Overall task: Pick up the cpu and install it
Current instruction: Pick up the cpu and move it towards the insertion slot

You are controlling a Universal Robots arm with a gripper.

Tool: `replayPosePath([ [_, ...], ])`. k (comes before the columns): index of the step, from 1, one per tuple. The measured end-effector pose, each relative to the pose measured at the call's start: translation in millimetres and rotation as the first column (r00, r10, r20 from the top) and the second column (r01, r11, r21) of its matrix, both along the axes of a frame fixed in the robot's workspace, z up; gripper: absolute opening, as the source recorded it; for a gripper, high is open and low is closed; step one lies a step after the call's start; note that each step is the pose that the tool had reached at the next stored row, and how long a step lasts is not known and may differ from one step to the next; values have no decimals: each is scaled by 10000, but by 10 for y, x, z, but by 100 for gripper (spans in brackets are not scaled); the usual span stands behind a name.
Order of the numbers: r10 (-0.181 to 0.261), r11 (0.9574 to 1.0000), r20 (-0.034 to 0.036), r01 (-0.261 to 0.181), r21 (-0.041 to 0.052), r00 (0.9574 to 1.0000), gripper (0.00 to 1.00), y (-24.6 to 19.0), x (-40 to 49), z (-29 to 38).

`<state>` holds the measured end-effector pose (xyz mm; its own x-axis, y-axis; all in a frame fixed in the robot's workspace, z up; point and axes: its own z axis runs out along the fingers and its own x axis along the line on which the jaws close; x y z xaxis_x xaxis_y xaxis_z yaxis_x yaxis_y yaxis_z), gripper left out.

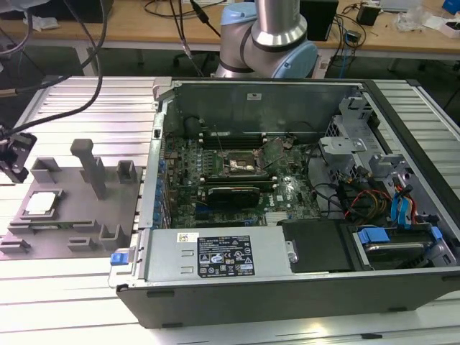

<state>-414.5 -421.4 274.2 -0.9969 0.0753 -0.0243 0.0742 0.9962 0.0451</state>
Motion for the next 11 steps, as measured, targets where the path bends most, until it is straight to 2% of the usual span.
replayPosePath([
  [11, 0, 10000, 1, 0, 1, 10000, 11, -61, 0, -233],
])
